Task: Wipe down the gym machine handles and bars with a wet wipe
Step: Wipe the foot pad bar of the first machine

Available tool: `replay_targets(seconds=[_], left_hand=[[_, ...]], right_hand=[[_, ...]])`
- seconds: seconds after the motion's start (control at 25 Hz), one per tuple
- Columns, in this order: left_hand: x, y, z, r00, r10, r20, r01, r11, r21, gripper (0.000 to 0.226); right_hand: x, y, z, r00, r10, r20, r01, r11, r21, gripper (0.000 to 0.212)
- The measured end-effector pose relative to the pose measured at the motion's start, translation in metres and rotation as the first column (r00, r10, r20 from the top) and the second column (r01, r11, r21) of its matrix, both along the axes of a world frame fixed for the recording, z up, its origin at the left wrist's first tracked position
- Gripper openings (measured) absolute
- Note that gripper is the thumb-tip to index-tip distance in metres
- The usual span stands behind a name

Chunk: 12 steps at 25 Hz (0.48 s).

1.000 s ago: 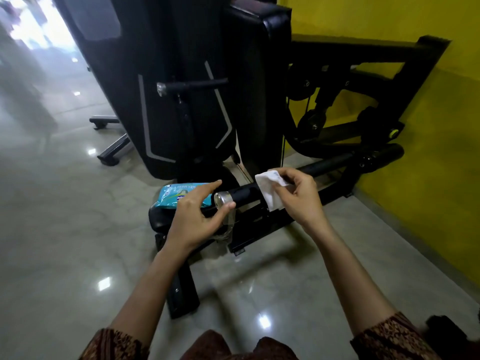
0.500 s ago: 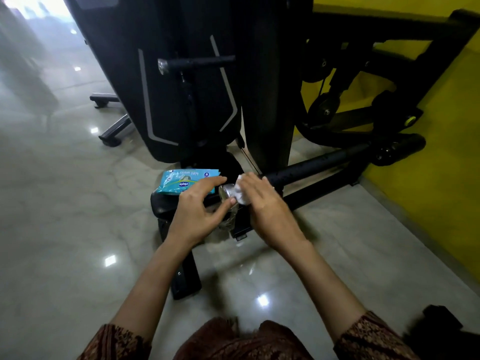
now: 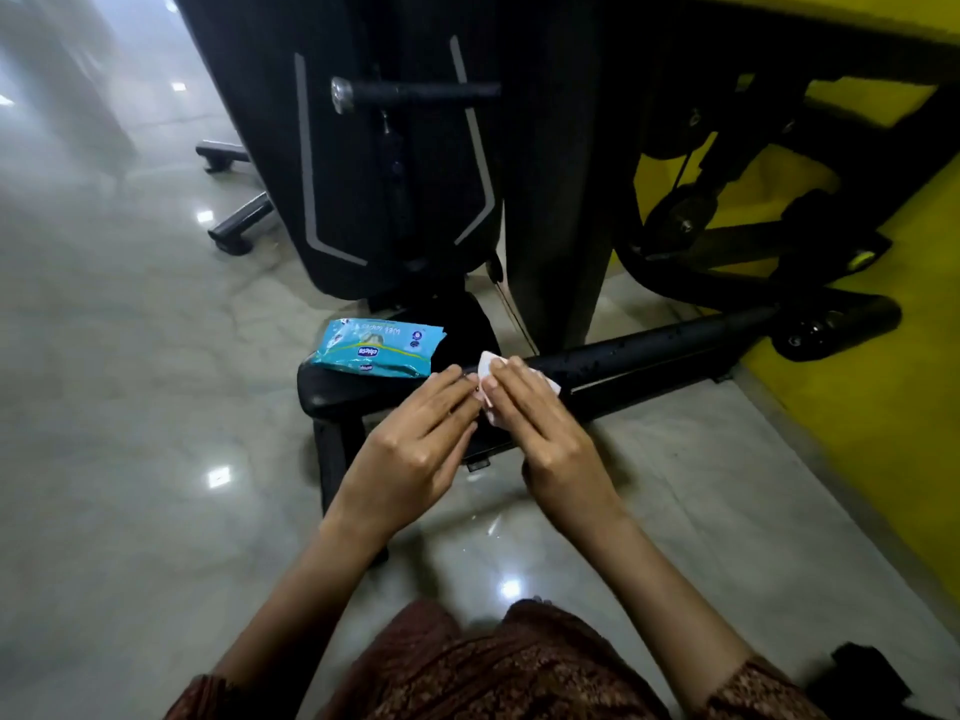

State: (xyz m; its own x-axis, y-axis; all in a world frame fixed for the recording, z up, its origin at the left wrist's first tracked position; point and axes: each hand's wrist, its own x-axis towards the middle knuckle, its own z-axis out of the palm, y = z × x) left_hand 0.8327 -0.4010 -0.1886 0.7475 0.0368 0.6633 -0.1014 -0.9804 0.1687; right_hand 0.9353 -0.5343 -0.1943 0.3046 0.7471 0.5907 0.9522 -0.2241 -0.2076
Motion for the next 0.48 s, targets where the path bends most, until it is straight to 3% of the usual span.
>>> replay_targets(seconds=[0.08, 0.2, 0.36, 0.48], left_hand=[[0.002, -0.006, 0.000, 0.998, 0.056, 0.001, -0.056, 0.998, 0.014, 0.025], [0.000, -0.016, 0.000, 0.994, 0.111, -0.002, -0.111, 0.993, 0.034, 0.026], [0.000, -0.020, -0.002, 0.982, 0.187, -0.008, -0.186, 0.981, 0.061, 0.029], [0.003, -0.028, -0.002, 0.970, 0.241, 0.008, -0.241, 0.965, 0.103, 0.028]], right_hand=[[0.027, -0.018, 0.002, 1.000, -0.020, 0.020, 0.020, 1.000, -0.008, 0.048], [0.056, -0.029, 0.014, 0.985, -0.145, -0.090, 0.151, 0.987, 0.053, 0.055], [0.047, 0.004, 0.021, 0.983, 0.185, 0.013, -0.182, 0.977, -0.110, 0.054], [0.076, -0.018, 0.020, 0.957, 0.287, 0.040, -0.277, 0.946, -0.169, 0.053]])
